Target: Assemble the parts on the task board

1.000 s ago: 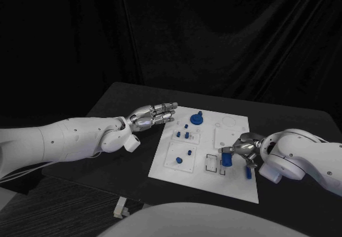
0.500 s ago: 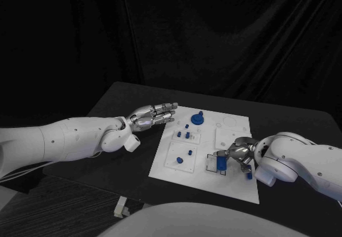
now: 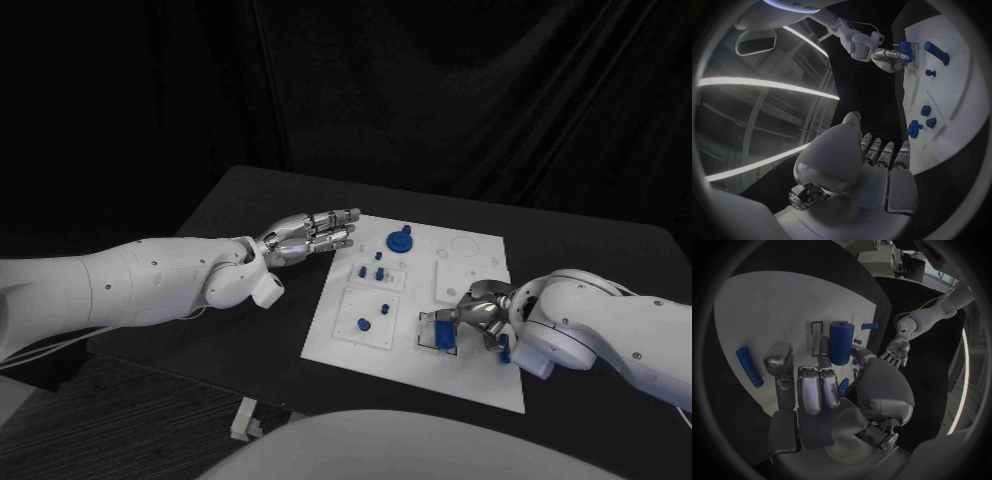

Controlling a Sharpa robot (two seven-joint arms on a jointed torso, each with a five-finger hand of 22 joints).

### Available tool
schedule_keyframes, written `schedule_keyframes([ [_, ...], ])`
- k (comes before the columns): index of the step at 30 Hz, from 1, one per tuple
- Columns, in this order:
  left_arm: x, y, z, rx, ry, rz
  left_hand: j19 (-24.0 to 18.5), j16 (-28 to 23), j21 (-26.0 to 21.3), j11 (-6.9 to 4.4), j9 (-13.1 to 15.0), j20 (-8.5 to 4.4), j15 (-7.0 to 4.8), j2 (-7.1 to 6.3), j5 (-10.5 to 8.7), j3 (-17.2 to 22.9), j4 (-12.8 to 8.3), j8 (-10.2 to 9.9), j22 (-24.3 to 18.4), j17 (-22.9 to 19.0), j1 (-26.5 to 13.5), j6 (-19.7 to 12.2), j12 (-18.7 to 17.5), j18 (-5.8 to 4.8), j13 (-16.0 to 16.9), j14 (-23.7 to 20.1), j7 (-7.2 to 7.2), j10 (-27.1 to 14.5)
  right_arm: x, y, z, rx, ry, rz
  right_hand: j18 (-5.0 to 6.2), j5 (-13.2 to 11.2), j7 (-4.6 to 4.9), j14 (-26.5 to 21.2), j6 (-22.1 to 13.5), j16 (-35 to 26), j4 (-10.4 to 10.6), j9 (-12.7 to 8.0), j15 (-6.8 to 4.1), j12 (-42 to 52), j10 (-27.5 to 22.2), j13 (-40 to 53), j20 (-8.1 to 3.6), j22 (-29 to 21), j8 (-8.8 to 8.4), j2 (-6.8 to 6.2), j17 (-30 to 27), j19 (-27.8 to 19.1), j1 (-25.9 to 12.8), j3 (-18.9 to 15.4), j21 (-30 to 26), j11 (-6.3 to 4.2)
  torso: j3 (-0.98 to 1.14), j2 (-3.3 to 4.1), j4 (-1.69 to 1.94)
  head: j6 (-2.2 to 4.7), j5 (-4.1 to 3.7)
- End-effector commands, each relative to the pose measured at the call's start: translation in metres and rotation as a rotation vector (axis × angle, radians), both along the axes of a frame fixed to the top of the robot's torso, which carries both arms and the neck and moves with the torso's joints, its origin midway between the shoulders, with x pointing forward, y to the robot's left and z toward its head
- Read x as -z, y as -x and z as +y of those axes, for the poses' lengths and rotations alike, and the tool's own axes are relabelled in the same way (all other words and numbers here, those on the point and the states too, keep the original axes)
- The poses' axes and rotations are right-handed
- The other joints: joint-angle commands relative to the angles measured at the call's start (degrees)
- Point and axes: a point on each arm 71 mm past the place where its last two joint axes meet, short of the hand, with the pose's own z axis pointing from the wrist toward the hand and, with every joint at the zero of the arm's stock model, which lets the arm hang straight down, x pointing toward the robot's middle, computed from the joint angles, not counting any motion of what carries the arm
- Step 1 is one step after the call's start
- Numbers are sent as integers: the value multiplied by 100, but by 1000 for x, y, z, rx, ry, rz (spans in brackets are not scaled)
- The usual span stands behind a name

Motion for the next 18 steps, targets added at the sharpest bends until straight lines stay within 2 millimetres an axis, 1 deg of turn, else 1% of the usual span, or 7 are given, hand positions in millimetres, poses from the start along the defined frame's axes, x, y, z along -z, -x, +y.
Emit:
schedule_keyframes([
  [1, 0, 1, -1, 6, 22, 0, 39, 83, -47, 53, -17, -4, 68, 6, 115, 188, 10, -35, 64, 32, 60, 33, 67, 8, -30, 38, -31, -29, 2, 1, 1, -23, 19, 6, 61, 21, -82, 612, -188, 142, -80, 191, -24, 95, 618, 1584, 14, 741, 60, 138, 1591, -5, 69, 600, -66, -27, -2, -2, 4, 1, -16],
  [4, 0, 1, -2, 8, 22, 2, 38, 82, -47, 54, -17, -4, 73, 9, 116, 197, 4, -35, 61, 32, 66, 34, 65, 6, -30, 38, -28, -30, 3, 2, 2, -28, 21, 10, 62, -27, -77, 612, -203, 142, -82, 184, -22, 95, 618, 1584, 15, 740, 48, 140, 1591, -6, 74, 592, -73, -25, -2, 1, 4, 1, -27],
  [10, 1, 1, -3, 10, 23, 6, 38, 83, -48, 47, -16, -4, 81, 14, 117, 211, -4, -34, 58, 32, 72, 37, 62, 3, -31, 38, -8, -31, 4, 2, 3, -32, 26, 16, 63, -357, -62, 612, -201, 142, 0, 151, -10, 95, 618, 1584, 27, 739, 24, 178, 1591, -3, 13, 510, -83, -10, 1, -1, 0, 1, -21],
  [11, 2, 1, -3, 11, 23, 6, 38, 83, -48, 47, -16, -4, 81, 14, 117, 211, -4, -34, 58, 32, 72, 37, 62, 3, -31, 38, -8, -31, 4, 2, 3, -32, 26, 16, 62, -423, -60, 612, -200, 142, 18, 148, -8, 95, 618, 1584, 28, 740, 21, 182, 1591, -2, -4, 495, -81, -9, 0, -1, 0, 1, -19],
  [12, 2, 1, -3, 11, 23, 7, 38, 83, -48, 47, -16, -4, 81, 14, 117, 211, -4, -34, 58, 32, 72, 37, 62, 3, -31, 38, -8, -31, 4, 2, 3, -32, 26, 16, 64, -646, -55, 612, -194, 142, 64, 135, -4, 95, 618, 1584, 33, 738, 13, 195, 1591, -4, -40, 445, -91, -4, 0, -1, 0, 1, -20],
  [15, 2, 1, -3, 11, 22, 8, 38, 84, -48, 40, -15, -4, 85, 14, 117, 218, -9, -33, 58, 32, 76, 42, 63, 1, -31, 38, 9, -31, 4, 2, 4, -31, 27, 16, 65, -916, -53, 612, -183, 142, 115, 122, 0, 95, 618, 1584, 37, 738, 8, 207, 1591, -3, -69, 377, -96, -1, 0, -1, -1, 1, -20],
  [18, 2, 2, -3, 11, 22, 9, 38, 85, -48, 35, -15, -3, 88, 4, 115, 220, -16, -33, 57, 32, 77, 40, 62, -1, -31, 38, 22, -31, 4, 2, 4, -31, 27, 16, 65, -1065, -54, 612, -175, 142, 146, 114, -1, 95, 618, 1584, 39, 739, 6, 212, 1591, -1, -84, 328, -96, 0, 0, 0, 1, 1, -21],
])
